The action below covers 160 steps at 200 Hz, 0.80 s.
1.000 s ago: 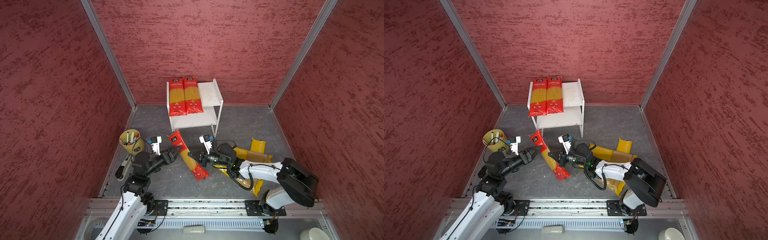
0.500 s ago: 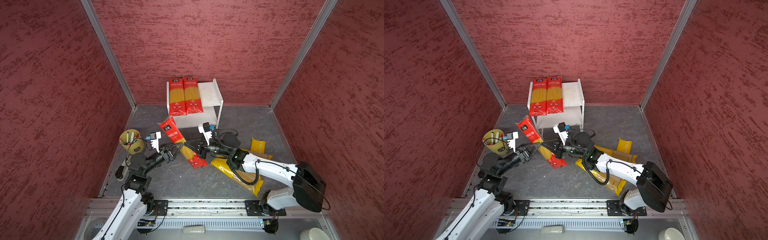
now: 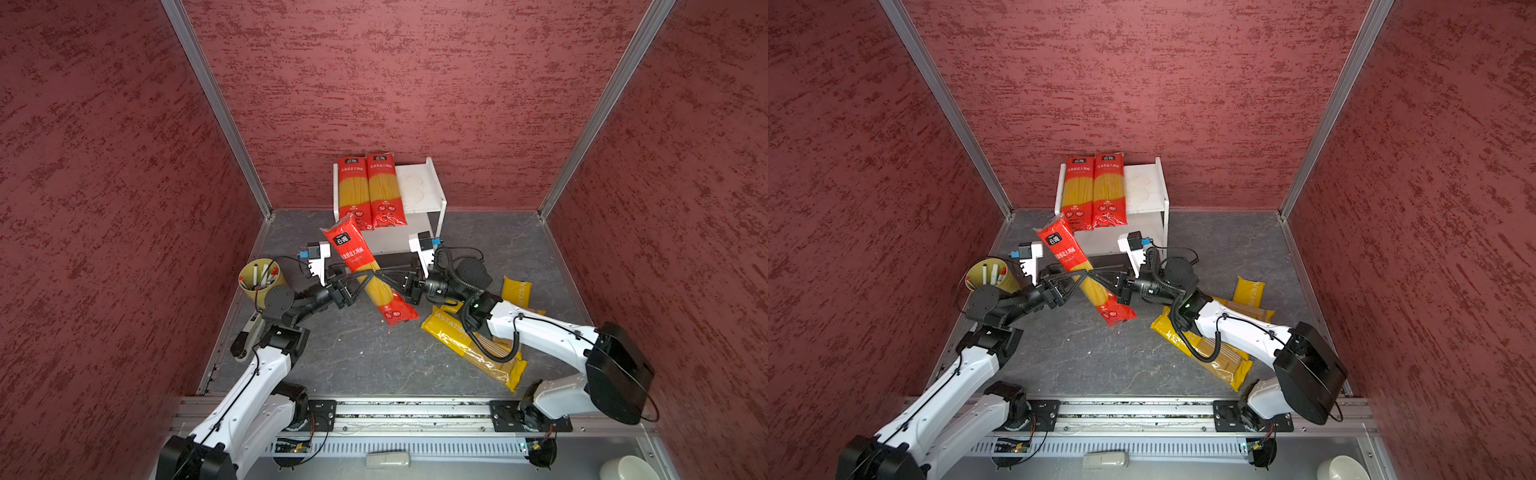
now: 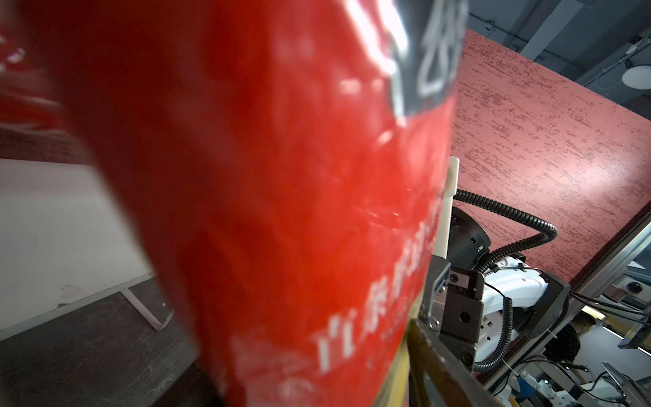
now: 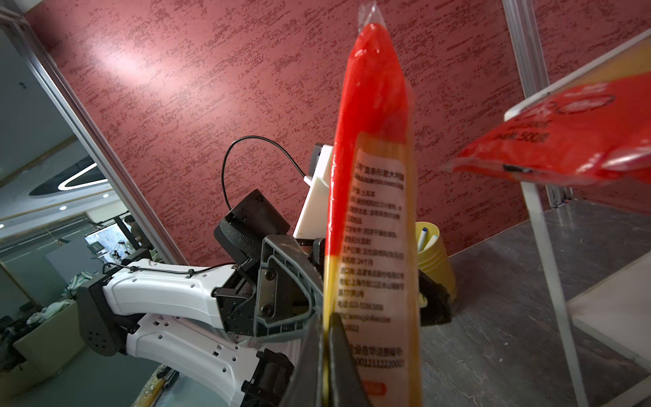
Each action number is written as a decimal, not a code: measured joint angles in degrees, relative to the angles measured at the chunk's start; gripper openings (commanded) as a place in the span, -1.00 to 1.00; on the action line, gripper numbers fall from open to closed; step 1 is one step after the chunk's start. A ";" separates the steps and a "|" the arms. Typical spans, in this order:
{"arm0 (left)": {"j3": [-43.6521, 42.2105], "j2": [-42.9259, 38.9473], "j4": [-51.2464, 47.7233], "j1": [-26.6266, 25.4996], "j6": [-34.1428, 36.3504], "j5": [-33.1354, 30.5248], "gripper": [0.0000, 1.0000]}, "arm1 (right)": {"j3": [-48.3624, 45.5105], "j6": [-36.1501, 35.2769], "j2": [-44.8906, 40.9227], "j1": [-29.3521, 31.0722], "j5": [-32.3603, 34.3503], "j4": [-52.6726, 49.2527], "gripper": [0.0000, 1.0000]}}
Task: Place and organize the pasta boxes and bags onto the shelf
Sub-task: 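Lift the red spaghetti bag upright with both grippers near the shelf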
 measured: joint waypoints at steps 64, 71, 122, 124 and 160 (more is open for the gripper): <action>1.49 1.33 1.01 -0.92 0.37 0.52 -0.21 | -4.85 4.09 0.00 -0.63 1.46 7.98 -1.00; 1.49 1.29 0.72 -1.14 0.59 0.55 -0.21 | -5.29 4.33 0.00 -0.66 1.60 8.57 -1.00; 1.38 0.61 -1.27 -2.54 2.03 -0.59 0.33 | -6.23 5.03 -0.52 -0.70 2.27 9.35 -1.00; 1.33 0.61 -1.20 -2.71 2.49 -0.68 0.38 | -6.23 5.05 -0.55 -0.68 2.16 9.33 -1.00; 1.29 3.34 1.90 -4.17 3.04 -0.55 0.69 | -6.23 5.77 -0.72 -0.70 1.01 8.68 -1.00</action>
